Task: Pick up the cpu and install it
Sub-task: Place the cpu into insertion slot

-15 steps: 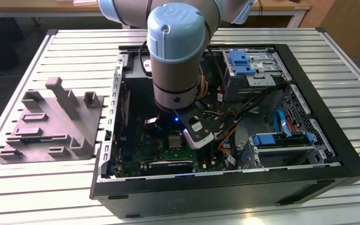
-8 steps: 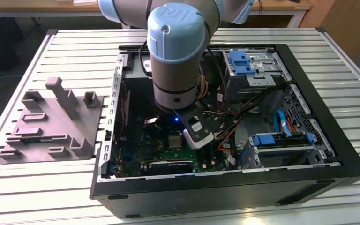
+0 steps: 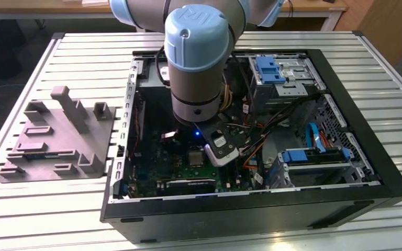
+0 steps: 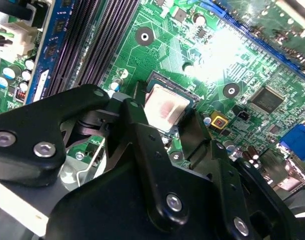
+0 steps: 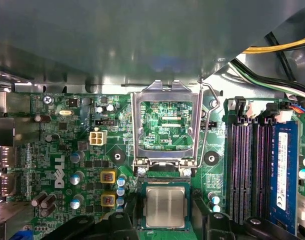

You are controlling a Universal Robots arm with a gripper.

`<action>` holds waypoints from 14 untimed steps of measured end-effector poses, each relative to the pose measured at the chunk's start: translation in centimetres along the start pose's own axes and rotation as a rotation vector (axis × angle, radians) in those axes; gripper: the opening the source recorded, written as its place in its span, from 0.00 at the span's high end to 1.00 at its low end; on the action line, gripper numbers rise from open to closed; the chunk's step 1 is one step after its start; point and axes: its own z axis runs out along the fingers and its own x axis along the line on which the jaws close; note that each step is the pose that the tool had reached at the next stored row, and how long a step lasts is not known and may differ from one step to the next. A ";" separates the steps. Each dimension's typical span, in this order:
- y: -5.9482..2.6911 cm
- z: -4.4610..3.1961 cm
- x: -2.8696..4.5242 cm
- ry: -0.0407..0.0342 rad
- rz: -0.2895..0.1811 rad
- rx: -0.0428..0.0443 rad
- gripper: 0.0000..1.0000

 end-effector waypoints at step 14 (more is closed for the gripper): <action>-0.01 -0.26 0.02 0.0008 0.001 0.0009 0.48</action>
